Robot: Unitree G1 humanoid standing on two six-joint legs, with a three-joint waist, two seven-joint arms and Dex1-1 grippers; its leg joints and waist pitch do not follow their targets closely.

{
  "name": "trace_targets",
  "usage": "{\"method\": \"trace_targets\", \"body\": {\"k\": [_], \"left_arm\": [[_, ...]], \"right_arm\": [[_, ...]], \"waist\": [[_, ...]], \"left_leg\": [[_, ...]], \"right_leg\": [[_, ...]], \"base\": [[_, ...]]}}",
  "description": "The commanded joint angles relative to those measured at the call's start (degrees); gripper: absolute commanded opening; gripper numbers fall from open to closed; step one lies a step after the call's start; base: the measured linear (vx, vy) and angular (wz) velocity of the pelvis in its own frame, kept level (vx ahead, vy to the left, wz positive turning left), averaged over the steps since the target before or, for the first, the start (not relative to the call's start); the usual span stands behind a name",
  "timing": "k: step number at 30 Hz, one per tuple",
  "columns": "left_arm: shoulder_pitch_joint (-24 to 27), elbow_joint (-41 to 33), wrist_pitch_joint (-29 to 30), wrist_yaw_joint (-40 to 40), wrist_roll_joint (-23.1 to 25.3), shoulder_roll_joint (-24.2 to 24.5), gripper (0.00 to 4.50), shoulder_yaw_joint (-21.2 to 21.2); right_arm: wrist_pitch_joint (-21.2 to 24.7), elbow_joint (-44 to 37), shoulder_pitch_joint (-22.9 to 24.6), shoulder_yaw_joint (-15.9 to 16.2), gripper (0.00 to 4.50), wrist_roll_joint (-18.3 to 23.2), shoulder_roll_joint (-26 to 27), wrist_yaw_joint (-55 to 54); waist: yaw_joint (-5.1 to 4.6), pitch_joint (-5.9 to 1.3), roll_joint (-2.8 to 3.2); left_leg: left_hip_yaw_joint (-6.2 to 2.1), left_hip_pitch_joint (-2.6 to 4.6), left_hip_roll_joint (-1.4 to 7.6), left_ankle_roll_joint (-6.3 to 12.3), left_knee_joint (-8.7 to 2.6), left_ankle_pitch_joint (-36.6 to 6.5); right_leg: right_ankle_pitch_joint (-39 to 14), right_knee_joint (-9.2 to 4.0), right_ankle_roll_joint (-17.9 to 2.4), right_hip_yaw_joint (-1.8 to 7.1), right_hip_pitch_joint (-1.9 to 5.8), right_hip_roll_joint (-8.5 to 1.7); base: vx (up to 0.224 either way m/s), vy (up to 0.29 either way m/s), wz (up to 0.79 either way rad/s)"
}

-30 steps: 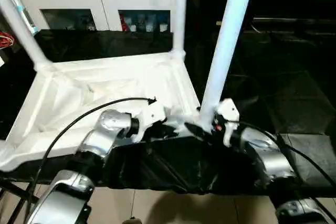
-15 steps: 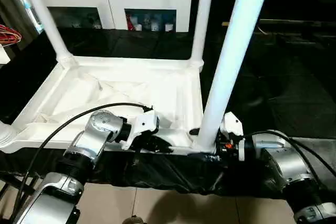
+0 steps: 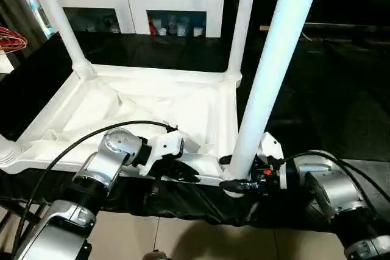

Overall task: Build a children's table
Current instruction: Rotate leg to tighten

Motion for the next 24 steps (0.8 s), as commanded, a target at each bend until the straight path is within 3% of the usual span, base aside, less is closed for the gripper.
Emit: {"method": "trace_targets", "body": {"k": [1, 6, 8, 12, 16, 18, 19, 21, 24], "left_arm": [[-1.89, -0.09, -1.29, 6.93, -1.47, -4.11, 0.0, 1.61], [-4.0, 2.71, -0.44, 15.24, 1.88, -6.64, 0.0, 1.4], [-5.73, 4.87, 0.85, 22.8, 4.14, -9.83, 0.0, 1.19], [-6.14, 5.17, 2.48, 26.88, 4.86, -12.95, 0.0, 0.82], [-6.04, 5.57, 2.6, 30.36, 6.01, -15.91, 0.0, 0.03], [-5.85, 5.58, 2.26, 30.51, 6.2, -16.51, 0.0, -0.29], [-5.78, 5.57, 2.09, 30.34, 6.12, -16.64, 0.0, -0.29], [-5.48, 5.11, 1.79, 29.58, 5.72, -16.3, 0.0, -0.24], [-4.3, 3.57, 0.61, 25.45, 4.73, -14.11, 0.0, -0.5]], "right_arm": [[0.33, 1.11, -0.03, 1.14, 2.72, -0.44, 3.89, -5.17], [0.93, 7.92, -3.05, -1.42, 2.72, -4.05, 8.92, -20.62], [0.67, 13.96, -5.88, -3.6, 2.72, -6.65, 13.69, -34.73], [0.77, 17.9, -8.3, -4.79, 2.72, -7.84, 17.35, -43.61], [-1.57, 20.31, -10.1, -4.71, 2.72, -8.98, 20.67, -47.35], [-2.12, 20.63, -10.41, -4.57, 3.28, -8.86, 21.41, -46.38], [-1.89, 20.62, -10.46, -4.99, 3.28, -8.21, 21.68, -45.59], [-1.22, 20.0, -10.19, -5.51, 3.45, -7.11, 21.39, -43.86], [-2.5, 17.75, -8.67, -2.96, 3.68, -8.67, 17.97, -39.36]], "waist": [[-0.16, -3.3, -0.86], [-1.33, -2.99, -0.77], [-2.2, -2.98, -0.69], [-2.4, -3.22, -0.66], [-2.37, -3.41, -0.52], [-2.38, -3.34, -0.53], [-2.39, -3.28, -0.49], [-2.34, -3.23, -0.51], [-2.34, -3.31, -0.55]], "left_leg": [[-0.34, -0.24, 2.05, 3.77, -3.44, -10.77], [-0.61, 0.05, 1.75, 1.29, -3.96, -13.47], [-0.75, 0.28, 1.59, 0.19, -4.07, -14.81], [-0.59, 0.16, 1.65, 0.79, -3.9, -13.28], [-0.42, -0.04, 1.57, 1.65, -3.68, -11.42], [-0.41, -0.11, 1.49, 2.0, -3.75, -11.95], [-0.42, -0.03, 1.54, 2.14, -3.8, -12.72], [-0.45, 0.05, 1.62, 2.23, -3.9, -13.68], [-0.47, -0.03, 1.69, 2.36, -3.9, -13.31]], "right_leg": [[-17.06, -4.14, -9.38, 2.84, 2.99, -3.74], [-23.0, -4.85, -7.58, 2.67, 2.86, -3.83], [-25.01, -5.22, -6.87, 2.61, 2.8, -3.9], [-21.03, -4.89, -7.52, 2.9, 2.78, -3.84], [-16.06, -4.39, -8.91, 2.85, 2.99, -3.68], [-16.39, -4.47, -8.96, 2.8, 3.11, -3.64], [-17.35, -4.59, -8.7, 2.8, 3.07, -3.62], [-18.62, -4.74, -8.33, 2.86, 3.05, -3.67], [-17.46, -4.6, -8.52, 2.88, 3.1, -3.66]], "base": [[0.0, 0.0, 0.0], [0.0, 0.0, 0.0], [0.0, 0.0, 0.0], [0.0, 0.0, 0.0], [0.0, 0.0, 0.0], [0.0, 0.0, 0.0], [0.0, 0.0, 0.0], [0.0, 0.0, 0.0], [0.0, 0.0, 0.0]]}}
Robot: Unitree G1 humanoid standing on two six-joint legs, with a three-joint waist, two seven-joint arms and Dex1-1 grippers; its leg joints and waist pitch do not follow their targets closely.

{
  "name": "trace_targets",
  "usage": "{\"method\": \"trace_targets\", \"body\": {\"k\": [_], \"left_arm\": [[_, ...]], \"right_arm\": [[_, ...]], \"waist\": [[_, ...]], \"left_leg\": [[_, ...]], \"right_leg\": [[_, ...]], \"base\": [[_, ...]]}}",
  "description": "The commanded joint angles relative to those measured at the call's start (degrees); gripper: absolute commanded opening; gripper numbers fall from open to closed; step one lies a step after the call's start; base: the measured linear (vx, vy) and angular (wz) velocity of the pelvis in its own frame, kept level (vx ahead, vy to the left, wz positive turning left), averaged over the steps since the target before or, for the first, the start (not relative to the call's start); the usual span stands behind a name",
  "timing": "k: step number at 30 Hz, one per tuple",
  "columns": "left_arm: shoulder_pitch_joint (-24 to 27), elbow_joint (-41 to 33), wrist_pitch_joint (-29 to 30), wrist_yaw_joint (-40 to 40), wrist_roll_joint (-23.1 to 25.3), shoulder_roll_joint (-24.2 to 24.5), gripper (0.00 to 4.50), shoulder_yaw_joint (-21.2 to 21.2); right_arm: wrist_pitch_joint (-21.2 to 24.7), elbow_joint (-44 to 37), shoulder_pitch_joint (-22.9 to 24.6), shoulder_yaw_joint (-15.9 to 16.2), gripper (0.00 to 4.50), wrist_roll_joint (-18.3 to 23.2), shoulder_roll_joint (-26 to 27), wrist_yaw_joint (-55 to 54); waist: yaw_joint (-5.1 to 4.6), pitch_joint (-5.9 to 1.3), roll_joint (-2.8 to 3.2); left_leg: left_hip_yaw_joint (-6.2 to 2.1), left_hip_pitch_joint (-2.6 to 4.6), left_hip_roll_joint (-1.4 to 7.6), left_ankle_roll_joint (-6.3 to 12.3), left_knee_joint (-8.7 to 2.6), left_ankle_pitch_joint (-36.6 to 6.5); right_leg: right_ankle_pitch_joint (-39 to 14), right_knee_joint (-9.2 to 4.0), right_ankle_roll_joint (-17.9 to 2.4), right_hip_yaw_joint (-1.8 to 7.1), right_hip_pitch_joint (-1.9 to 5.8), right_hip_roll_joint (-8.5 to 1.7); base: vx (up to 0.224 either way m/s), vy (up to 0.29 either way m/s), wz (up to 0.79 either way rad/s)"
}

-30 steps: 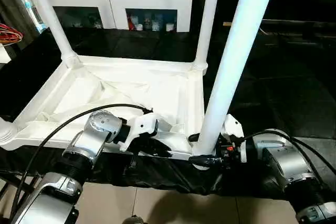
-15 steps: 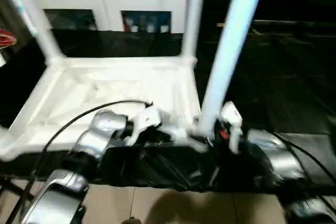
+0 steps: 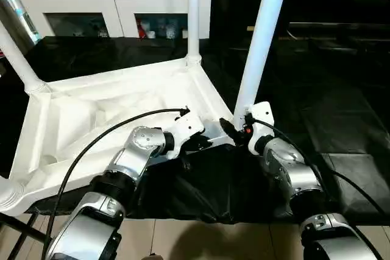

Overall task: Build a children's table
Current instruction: Rotate leg to tighten

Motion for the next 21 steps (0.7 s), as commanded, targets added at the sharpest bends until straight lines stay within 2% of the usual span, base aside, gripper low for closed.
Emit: {"method": "trace_targets", "body": {"k": [1, 3, 7, 9, 13, 18, 19, 21], "left_arm": [[0.17, -3.11, -3.49, -3.82, -2.76, -3.55, 0.0, -3.13], [0.72, -3.68, -4.23, -5.76, -3.12, -2.32, 0.0, -3.27], [1.73, -4.95, -5.01, -10.49, -5.27, -0.1, 0.0, -2.67], [2.25, -6.04, -4.69, -13.67, -6.91, 1.05, 0.0, -2.08], [2.7, -6.98, -4.58, -18.42, -8.35, 2.75, 0.0, -1.61], [2.81, -7.37, -4.7, -22.46, -9.08, 4.7, 0.0, -1.83], [2.78, -7.36, -4.71, -23.21, -9.25, 5.11, 0.0, -1.81], [2.71, -7.41, -4.52, -24.74, -9.5, 5.86, 0.0, -1.77]], "right_arm": [[0.72, -0.26, 1.48, 7.7, 3.78, -1.37, 2.51, 7.57], [0.0, -1.43, 2.37, 8.43, 3.86, -1.22, 0.66, 11.17], [-1.96, -4.99, 4.6, 9.87, 3.86, 0.16, -3.89, 20.94], [-1.63, -7.98, 5.93, 10.24, 3.86, 2.16, -6.54, 27.6], [-1.34, -11.52, 7.39, 11.19, 3.86, 4.17, -10.2, 36.6], [-0.34, -14.19, 8.38, 13.05, 3.86, 5.37, -13.25, 43.79], [-0.04, -14.7, 8.57, 13.46, 3.86, 5.53, -13.78, 45.12], [0.81, -15.6, 8.83, 14.03, 3.86, 5.77, -14.56, 47.34]], "waist": [[0.03, -3.13, -0.64], [0.2, -3.25, -0.65], [0.49, -3.27, -0.69], [0.61, -3.05, -0.76], [0.97, -2.92, -0.76], [1.51, -2.99, -0.85], [1.66, -2.99, -1.06], [1.79, -3.06, -0.93]], "left_leg": [[-0.42, -0.3, 1.71, 2.82, -3.65, -12.86], [-0.32, -0.43, 1.7, 3.73, -3.39, -11.24], [-0.22, -0.58, 1.82, 4.91, -3.2, -10.35], [-0.1, -0.56, 1.82, 5.63, -3.22, -11.64], [-0.22, -0.38, 2.06, 5.22, -3.44, -12.99], [-0.24, -0.37, 2.07, 5.36, -3.38, -12.35], [-0.3, -0.42, 2.1, 5.3, -3.42, -11.97], [-0.28, -0.34, 2.17, 5.21, -3.37, -11.68]], "right_leg": [[-16.3, -4.42, -8.86, 2.82, 3.08, -3.61], [-13.31, -4.08, -9.7, 2.8, 3.2, -3.62], [-11.95, -3.88, -10.3, 2.74, 3.29, -3.58], [-14.15, -4.15, -10.22, 2.68, 3.24, -3.52], [-18.13, -4.54, -9.56, 2.73, 2.98, -3.67], [-17.98, -4.43, -9.64, 2.8, 2.94, -3.66], [-17.88, -4.28, -9.6, 2.78, 2.97, -3.67], [-17.2, -4.24, -9.86, 2.82, 2.85, -3.71]], "base": [[0.0, 0.0, 0.0], [0.0, 0.0, 0.0], [0.0, 0.0, 0.0], [0.0, 0.0, 0.0], [0.0, 0.0, 0.0], [0.0, 0.0, 0.0], [0.0, 0.0, 0.0], [0.0, 0.0, 0.0]]}}
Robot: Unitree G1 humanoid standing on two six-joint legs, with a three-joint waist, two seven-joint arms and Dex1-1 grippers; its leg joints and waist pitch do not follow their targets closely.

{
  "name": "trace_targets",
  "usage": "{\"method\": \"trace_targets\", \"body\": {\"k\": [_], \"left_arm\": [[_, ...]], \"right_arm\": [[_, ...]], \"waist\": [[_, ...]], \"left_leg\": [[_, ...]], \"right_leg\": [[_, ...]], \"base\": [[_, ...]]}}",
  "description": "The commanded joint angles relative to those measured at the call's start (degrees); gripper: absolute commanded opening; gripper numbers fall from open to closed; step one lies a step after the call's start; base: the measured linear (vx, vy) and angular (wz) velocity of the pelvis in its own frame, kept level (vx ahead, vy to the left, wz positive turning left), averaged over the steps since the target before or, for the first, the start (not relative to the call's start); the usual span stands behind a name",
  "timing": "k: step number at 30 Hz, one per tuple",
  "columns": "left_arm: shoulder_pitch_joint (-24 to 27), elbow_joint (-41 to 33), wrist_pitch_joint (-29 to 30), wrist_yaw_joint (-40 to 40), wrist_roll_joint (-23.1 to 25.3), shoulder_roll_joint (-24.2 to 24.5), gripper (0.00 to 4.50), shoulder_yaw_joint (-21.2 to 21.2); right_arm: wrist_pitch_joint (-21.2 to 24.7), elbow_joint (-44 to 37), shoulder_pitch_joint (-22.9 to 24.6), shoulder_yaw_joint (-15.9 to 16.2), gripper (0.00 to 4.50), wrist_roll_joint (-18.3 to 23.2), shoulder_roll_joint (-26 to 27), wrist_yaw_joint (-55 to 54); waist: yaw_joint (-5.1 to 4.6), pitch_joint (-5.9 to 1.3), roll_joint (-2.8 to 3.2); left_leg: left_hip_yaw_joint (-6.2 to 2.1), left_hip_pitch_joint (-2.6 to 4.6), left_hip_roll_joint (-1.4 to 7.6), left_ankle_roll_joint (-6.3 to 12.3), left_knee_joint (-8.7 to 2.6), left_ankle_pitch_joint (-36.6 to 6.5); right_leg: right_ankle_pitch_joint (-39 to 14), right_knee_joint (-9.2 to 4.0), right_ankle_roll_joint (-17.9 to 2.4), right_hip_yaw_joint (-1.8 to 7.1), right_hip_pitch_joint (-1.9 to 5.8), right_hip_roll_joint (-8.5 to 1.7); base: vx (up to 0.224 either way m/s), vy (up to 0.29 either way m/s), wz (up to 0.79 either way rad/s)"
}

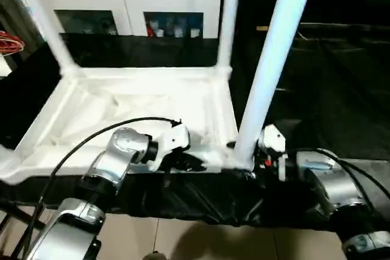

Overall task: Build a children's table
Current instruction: Rotate leg to tighten

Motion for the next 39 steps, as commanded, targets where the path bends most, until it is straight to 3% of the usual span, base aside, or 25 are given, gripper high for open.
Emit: {"method": "trace_targets", "body": {"k": [1, 12, 19, 24, 27, 31, 39], "left_arm": [[-0.53, -2.92, -1.44, -1.11, -3.64, -1.73, 0.0, -0.36], [-0.01, -3.85, -1.06, -5.87, -4.3, 0.28, 0.0, -0.95], [0.67, -4.48, -0.73, -6.16, -4.25, 0.39, 0.0, -1.13], [0.54, -3.96, -1.46, -3.5, -3.56, -0.52, 0.0, -0.54], [-0.14, -2.79, -1.36, 1.25, -2.26, -1.97, 0.0, 0.03], [-1.35, -0.83, -1.38, 8.2, 0.42, -4.02, 0.0, 0.0], [-3.67, 2.37, -0.2, 23.71, 4.65, -10.05, 0.0, -0.07]], "right_arm": [[1.24, -2.31, 0.9, 4.7, 3.72, -0.07, 0.79, 4.34], [5.05, -6.19, 2.09, 5.73, 2.79, 2.01, -0.15, 9.3], [6.47, -7.65, 3.42, 6.28, 2.7, 3.12, 0.1, 9.53], [7.19, -7.65, 3.8, 5.02, 2.69, 3.53, 1.71, 7.05], [6.24, -5.48, 2.94, 2.42, 2.69, 3.16, 5.19, 0.14], [5.14, -1.54, 1.06, -0.75, 2.69, 1.88, 9.81, -10.6], [3.95, 7.98, -2.48, -3.67, 2.67, -4.75, 17.3, -34.06]], "waist": [[-0.03, -3.15, -1.02], [0.58, -3.13, -0.96], [0.83, -3.24, -0.89], [1.03, -3.19, -0.91], [0.99, -3.14, -0.77], [0.25, -3.02, -0.81], [-1.21, -3.23, -0.61]], "left_leg": [[-0.27, -0.25, 2.09, 5.12, -3.32, -11.51], [-0.32, -0.22, 2.12, 4.59, -3.37, -11.43], [-0.32, -0.21, 2.13, 4.43, -3.3, -10.81], [-0.35, -0.19, 2.12, 4.07, -3.35, -11.22], [-0.41, -0.13, 2.15, 3.43, -3.48, -12.28], [-0.62, -0.03, 2.0, 1.71, -3.81, -13.85], [-0.5, -0.28, 1.72, 1.28, -3.66, -10.75]], "right_leg": [[-16.93, -4.28, -9.82, 2.86, 3.0, -3.68], [-17.57, -4.28, -9.42, 2.89, 2.95, -3.71], [-15.86, -4.13, -9.61, 2.91, 2.94, -3.63], [-17.09, -4.21, -9.2, 2.89, 2.94, -3.69], [-18.63, -4.38, -8.9, 2.88, 2.84, -3.76], [-22.05, -4.77, -7.77, 2.83, 2.8, -3.98], [-16.1, -4.24, -8.81, 2.91, 2.9, -3.68]], "base": [[0.0, 0.0, 0.0], [0.0, 0.0, 0.0], [0.0, 0.0, 0.0], [0.0, 0.0, 0.0], [0.0, 0.0, 0.0], [0.0, 0.0, 0.0], [0.0, 0.0, 0.0]]}}
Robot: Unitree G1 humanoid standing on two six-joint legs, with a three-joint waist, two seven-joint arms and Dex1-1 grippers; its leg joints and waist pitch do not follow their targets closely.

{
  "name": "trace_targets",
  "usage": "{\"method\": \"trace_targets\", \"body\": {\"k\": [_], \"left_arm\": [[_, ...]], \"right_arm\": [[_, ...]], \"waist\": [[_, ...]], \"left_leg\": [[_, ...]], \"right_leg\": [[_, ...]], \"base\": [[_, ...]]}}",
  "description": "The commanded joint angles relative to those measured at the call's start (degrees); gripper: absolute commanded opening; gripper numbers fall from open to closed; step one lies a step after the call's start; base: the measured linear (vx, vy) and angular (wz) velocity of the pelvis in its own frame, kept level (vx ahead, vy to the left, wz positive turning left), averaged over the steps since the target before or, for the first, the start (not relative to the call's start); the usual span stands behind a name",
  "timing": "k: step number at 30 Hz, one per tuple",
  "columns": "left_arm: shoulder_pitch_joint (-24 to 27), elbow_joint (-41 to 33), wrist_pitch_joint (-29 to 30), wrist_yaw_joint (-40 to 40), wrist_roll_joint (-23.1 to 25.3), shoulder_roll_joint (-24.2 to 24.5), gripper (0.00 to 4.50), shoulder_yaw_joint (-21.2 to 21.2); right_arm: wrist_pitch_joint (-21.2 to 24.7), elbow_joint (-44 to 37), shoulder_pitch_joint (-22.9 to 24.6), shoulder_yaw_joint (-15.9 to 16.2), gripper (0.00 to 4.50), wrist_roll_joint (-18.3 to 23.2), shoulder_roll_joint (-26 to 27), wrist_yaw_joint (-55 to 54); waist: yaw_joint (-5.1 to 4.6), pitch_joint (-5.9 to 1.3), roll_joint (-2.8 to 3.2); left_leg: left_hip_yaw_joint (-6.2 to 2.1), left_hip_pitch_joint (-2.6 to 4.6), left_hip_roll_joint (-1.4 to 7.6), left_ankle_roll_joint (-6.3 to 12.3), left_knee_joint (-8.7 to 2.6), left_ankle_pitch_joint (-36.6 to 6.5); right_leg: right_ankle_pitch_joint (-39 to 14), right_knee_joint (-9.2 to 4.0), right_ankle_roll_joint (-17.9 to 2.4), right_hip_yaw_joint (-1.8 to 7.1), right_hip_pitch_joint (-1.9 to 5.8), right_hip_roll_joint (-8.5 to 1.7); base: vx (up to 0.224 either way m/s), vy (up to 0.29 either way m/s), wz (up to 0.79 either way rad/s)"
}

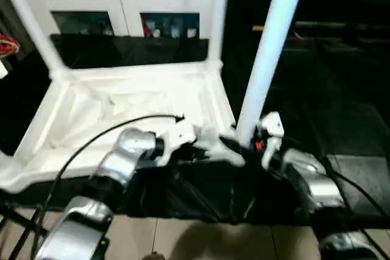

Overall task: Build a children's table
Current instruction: Rotate leg to tighten

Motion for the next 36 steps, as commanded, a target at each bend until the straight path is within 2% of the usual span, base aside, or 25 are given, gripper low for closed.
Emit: {"method": "trace_targets", "body": {"k": [1, 5, 6, 10, 15, 18, 19, 20, 21, 25, 33, 36], "left_arm": [[-2.26, -0.1, 0.2, 8.18, 0.34, -5.97, 0.0, -1.19], [-2.03, -0.04, 0.53, 11.39, 1.33, -8.17, 0.0, -1.35], [-1.83, -0.23, 0.41, 11.31, 1.21, -8.66, 0.0, -1.47], [-1.48, -0.69, -0.18, 10.63, 0.79, -8.89, 0.0, -1.63], [-0.23, -2.58, -1.04, 4.6, -1.3, -6.51, 0.0, -1.33], [0.2, -3.04, -0.96, 2.62, -1.55, -5.33, 0.0, -1.35], [0.75, -3.78, -1.23, -0.29, -2.47, -3.98, 0.0, -1.26], [0.99, -4.15, -1.27, -1.58, -3.0, -3.48, 0.0, -1.18], [0.99, -4.15, -1.27, -1.58, -3.0, -3.48, 0.0, -1.18], [1.82, -5.52, -1.58, -8.28, -5.81, -0.8, 0.0, -0.65], [1.41, -5.36, -1.91, -16.97, -8.04, 3.47, 0.0, -0.5], [1.19, -5.28, -1.93, -19.13, -8.34, 4.41, 0.0, -0.62]], "right_arm": [[1.6, 3.24, -0.12, 5.82, 2.67, -4.74, 5.73, -4.05], [-0.88, 4.76, -0.43, 6.86, 2.67, -6.79, 7.51, -6.82], [-1.47, 5.15, -0.54, 7.05, 3.18, -6.64, 7.74, -6.57], [-1.79, 5.35, -0.74, 6.86, 3.46, -5.57, 7.53, -5.06], [-2.54, 3.56, -0.03, 7.25, 3.92, -5.28, 3.82, 0.34], [-2.72, 2.36, 0.53, 7.39, 3.92, -4.75, 2.2, 4.01], [-2.55, 0.25, 1.49, 7.72, 3.92, -3.55, -0.03, 9.07], [-2.41, -0.67, 1.89, 7.92, 3.92, -2.97, -0.97, 11.24], [-2.41, -0.67, 1.89, 7.92, 3.92, -2.97, -0.97, 11.24], [-2.67, -5.23, 3.91, 9.28, 3.92, -0.06, -6.14, 22.61], [1.17, -9.56, 5.24, 12.03, 3.92, 2.32, -12.72, 37.25], [2.24, -10.05, 5.25, 12.86, 3.61, 2.71, -13.77, 39.36]], "waist": [[-0.22, -3.14, -0.55], [-0.54, -3.06, -0.7], [-0.54, -3.05, -0.67], [-0.59, -3.04, -0.6], [-0.59, -3.12, -0.52], [-0.43, -3.19, -0.58], [-0.41, -3.24, -0.62], [-0.09, -3.36, -0.67], [-0.18, -3.25, -0.61], [0.23, -3.22, -0.71], [1.14, -3.18, -0.79], [1.3, -3.23, -0.79]], "left_leg": [[-0.46, -0.28, 1.56, 1.71, -3.54, -11.15], [-0.37, -0.33, 1.46, 2.62, -3.54, -11.79], [-0.35, -0.31, 1.42, 2.74, -3.54, -11.99], [-0.48, -0.32, 1.52, 3.15, -3.7, -13.0], [-0.47, -0.4, 1.62, 3.78, -3.65, -12.51], [-0.36, -0.48, 1.68, 4.38, -3.47, -11.97], [-0.33, -0.49, 1.67, 4.65, -3.38, -11.39], [-0.28, -0.59, 1.67, 5.39, -3.16, -10.69], [-0.21, -0.68, 1.76, 5.88, -3.17, -10.45], [-0.21, -0.65, 1.89, 6.24, -3.16, -10.76], [-0.28, -0.49, 2.05, 5.9, -3.2, -11.12], [-0.31, -0.55, 2.07, 5.67, -3.19, -10.73]], "right_leg": [[-16.65, -4.42, -8.7, 2.81, 3.03, -3.76], [-18.26, -4.77, -7.92, 2.78, 3.03, -3.71], [-18.86, -4.84, -7.74, 2.79, 3.03, -3.7], [-20.83, -5.07, -6.91, 2.79, 2.98, -3.72], [-18.25, -4.8, -7.88, 2.83, 3.01, -3.69], [-16.32, -4.59, -8.5, 2.83, 3.14, -3.59], [-15.21, -4.45, -8.92, 2.83, 3.15, -3.63], [-13.86, -4.22, -9.27, 2.73, 3.38, -3.58], [-13.48, -4.22, -9.55, 2.76, 3.2, -3.55], [-15.16, -4.32, -9.56, 2.64, 3.13, -3.55], [-17.66, -4.46, -9.11, 2.77, 3.0, -3.69], [-16.44, -4.26, -9.57, 2.77, 3.02, -3.69]], "base": [[0.0, 0.0, 0.0], [0.0, 0.0, 0.0], [0.0, 0.0, 0.0], [0.0, 0.0, 0.0], [0.0, 0.0, 0.0], [0.0, 0.0, 0.0], [0.0, 0.0, 0.0], [0.0, 0.0, 0.0], [0.0, 0.0, 0.0], [0.0, 0.0, 0.0], [0.0, 0.0, 0.0], [0.0, 0.0, 0.0]]}}
